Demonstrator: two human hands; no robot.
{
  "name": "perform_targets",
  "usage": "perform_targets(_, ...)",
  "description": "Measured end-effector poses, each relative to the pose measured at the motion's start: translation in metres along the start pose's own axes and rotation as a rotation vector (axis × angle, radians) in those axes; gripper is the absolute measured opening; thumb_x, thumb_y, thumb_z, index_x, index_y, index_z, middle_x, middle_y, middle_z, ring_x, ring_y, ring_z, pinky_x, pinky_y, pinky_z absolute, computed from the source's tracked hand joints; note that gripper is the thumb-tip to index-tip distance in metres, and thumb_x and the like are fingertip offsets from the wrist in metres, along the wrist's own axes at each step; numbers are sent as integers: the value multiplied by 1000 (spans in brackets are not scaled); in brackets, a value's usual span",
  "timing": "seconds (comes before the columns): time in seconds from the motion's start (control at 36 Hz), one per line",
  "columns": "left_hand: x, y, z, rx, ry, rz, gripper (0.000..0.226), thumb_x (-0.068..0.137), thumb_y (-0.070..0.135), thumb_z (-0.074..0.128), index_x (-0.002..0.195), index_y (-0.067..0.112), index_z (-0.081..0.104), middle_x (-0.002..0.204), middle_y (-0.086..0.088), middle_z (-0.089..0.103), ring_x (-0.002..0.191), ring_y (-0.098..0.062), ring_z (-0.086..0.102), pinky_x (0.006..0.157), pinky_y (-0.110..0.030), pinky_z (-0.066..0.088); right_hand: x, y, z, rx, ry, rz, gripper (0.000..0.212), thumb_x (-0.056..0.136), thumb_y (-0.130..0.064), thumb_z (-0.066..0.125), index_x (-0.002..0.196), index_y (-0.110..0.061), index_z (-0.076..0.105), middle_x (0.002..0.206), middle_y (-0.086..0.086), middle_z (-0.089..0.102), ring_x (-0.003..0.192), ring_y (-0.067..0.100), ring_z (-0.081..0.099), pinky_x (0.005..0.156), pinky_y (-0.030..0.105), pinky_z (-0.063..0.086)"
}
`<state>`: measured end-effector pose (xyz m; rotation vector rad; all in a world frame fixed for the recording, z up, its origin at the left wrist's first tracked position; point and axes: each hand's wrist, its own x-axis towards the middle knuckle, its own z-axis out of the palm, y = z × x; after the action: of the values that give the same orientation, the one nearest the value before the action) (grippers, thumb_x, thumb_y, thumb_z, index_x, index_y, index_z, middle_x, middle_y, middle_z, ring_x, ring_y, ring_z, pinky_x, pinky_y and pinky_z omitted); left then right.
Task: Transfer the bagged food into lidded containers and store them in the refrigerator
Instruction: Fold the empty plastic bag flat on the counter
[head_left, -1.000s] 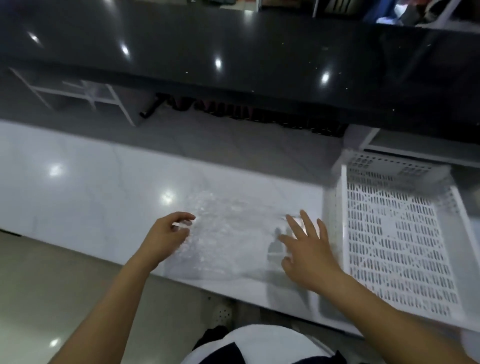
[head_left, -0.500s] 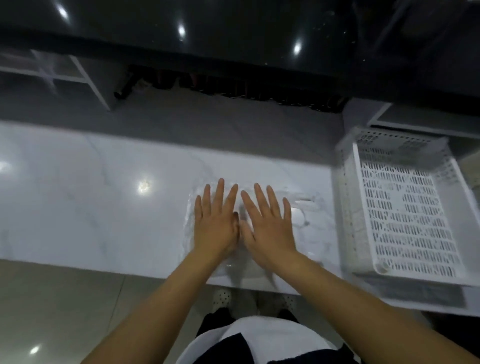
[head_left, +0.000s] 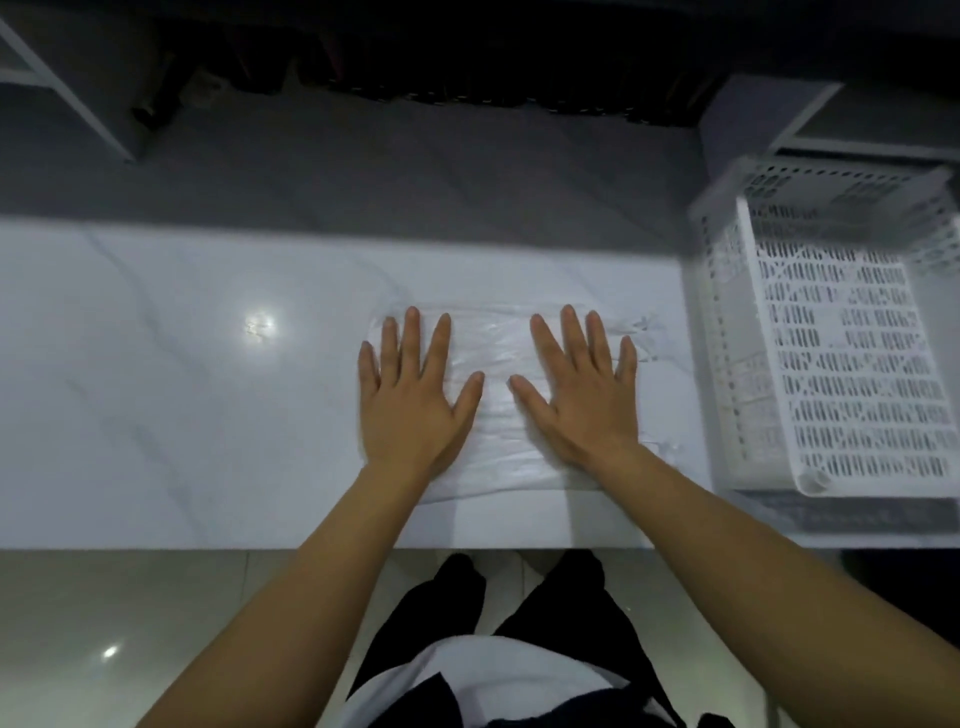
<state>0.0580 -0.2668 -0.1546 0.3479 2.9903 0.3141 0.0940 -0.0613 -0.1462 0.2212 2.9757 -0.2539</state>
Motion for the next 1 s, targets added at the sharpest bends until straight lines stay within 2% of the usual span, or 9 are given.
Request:
perform_targets(0.36,-15,-37,-13,29,-21,68,78,96,72,7,161,29,-1,169,-5,-3,155,-24,-9,125,-49,-2,-1,2,-1,-11,16,25,71,95,-74,5,156,-41,-9,168,-3,-9,152,20,-17,121,55,-9)
perform_targets(0.44,-15,-37,-17,21,-63,57,79,95,73,4,160,29,-6,168,-4,-10,154,-22,-15,124,-48,-7,0,2,-2,-17,-16,30,71,94,-75,3,154,-41,-14,167,-3,-14,151,20,-21,120,56,-11)
perform_targets(0.5,-11,-37,-21,-75,-85,39,79,95,74,8,160,30,-6,168,-1,-13,154,-21,-16,124,-47,-10,0,2,-5,-15,-52,25,72,92,-75,2,153,-42,-18,166,-2,-19,150,21,-24,119,58,-10)
perform_targets(0.58,4,-39,-36,-258,-44,-1,77,96,63,40,158,33,5,169,-3,-2,155,-28,-5,123,-46,-4,-1,-4,-22,20,-26,57,73,94,-73,9,154,-41,-17,164,-1,-25,150,25,-24,119,59,-7)
perform_targets(0.67,33,-42,-57,-253,-34,69,79,91,47,64,156,31,21,166,-8,18,153,-32,12,123,-46,8,-15,-28,-43,40,117,20,71,96,-69,13,158,-37,-4,166,1,-17,152,26,-17,120,58,-5)
perform_targets(0.72,56,-40,-70,-190,-100,162,79,86,42,71,154,28,31,161,-9,31,148,-33,24,122,-47,18,-36,-50,-45,47,138,-54,71,95,-69,8,158,-38,1,167,0,-12,153,24,-15,119,58,-5)
perform_targets(0.81,83,-32,-83,-68,-264,220,89,77,42,80,152,28,34,154,-9,41,138,-34,38,112,-48,34,-73,-80,-27,41,30,-121,68,95,-72,7,156,-44,1,167,-4,-9,152,22,-17,117,58,-12)
perform_targets(0.92,101,-31,-92,-65,-395,200,84,67,44,89,138,30,45,138,-6,49,118,-30,53,97,-44,48,-90,-90,6,2,-144,-79,71,91,-76,4,153,-46,-16,165,-7,-21,149,24,-27,112,64,-18)
perform_targets(1.0,106,-29,-97,-39,-436,202,66,69,44,88,121,30,51,129,2,63,107,-25,59,87,-38,41,-90,-89,15,-2,-107,-79,70,93,-74,4,153,-45,-16,165,-6,-20,150,26,-25,112,68,-15)
